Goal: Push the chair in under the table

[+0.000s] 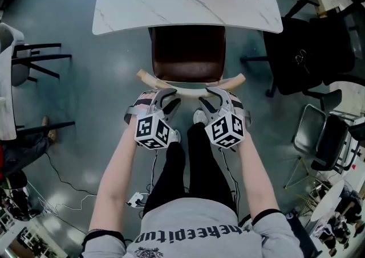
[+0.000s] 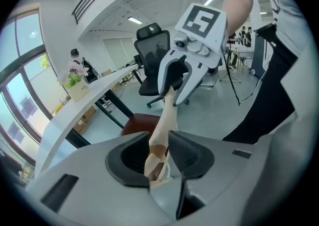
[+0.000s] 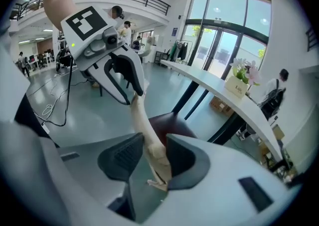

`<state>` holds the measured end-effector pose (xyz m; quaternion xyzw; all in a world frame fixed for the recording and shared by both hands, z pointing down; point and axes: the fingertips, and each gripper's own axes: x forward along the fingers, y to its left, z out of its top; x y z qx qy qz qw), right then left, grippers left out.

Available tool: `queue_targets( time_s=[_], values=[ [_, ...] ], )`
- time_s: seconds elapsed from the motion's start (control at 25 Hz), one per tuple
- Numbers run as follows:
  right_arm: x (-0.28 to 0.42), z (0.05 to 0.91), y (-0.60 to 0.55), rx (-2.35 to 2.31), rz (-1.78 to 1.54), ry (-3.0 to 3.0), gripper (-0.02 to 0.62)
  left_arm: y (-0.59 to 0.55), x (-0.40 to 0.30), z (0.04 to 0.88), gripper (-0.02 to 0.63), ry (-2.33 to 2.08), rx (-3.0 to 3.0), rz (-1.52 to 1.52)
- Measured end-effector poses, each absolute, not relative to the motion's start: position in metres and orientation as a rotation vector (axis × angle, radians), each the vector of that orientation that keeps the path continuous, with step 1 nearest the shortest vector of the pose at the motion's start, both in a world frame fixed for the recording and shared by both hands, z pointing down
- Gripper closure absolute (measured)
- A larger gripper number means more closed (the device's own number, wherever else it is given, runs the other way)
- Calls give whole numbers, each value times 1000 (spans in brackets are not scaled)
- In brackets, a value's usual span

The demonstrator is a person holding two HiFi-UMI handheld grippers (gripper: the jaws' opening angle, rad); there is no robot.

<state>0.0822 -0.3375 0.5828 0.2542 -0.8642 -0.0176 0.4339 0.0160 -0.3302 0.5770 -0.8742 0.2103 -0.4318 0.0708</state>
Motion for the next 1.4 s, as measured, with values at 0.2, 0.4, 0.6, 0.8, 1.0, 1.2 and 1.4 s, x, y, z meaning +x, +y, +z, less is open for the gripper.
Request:
queue_targets(
  time_s=[0.2, 0.4, 0.6, 0.8, 1.0, 1.2, 1.4],
  values=[
    [75, 571, -328, 728, 55, -2190, 570, -320, 11, 563, 557, 764, -2681, -1217],
    [64, 558, -309, 749, 227, -2250, 584, -309, 15, 549, 589, 827, -2744, -1140],
    [51, 528, -295, 868, 366, -2345, 586, -297, 20, 533, 591, 888, -2867, -1061],
    [47, 491, -286, 978, 433, -2434, 586, -288, 23, 503, 591, 945, -2979, -913],
    [42, 453, -270, 1044, 434, -2505, 586, -274, 24, 466, 591, 928, -3026, -760],
    [37, 413, -254, 1096, 395, -2563, 586, -260, 22, 423, 591, 926, -3037, -613],
    [36, 375, -241, 1145, 335, -2609, 586, -251, 21, 377, 591, 923, -3026, -460]
  ],
)
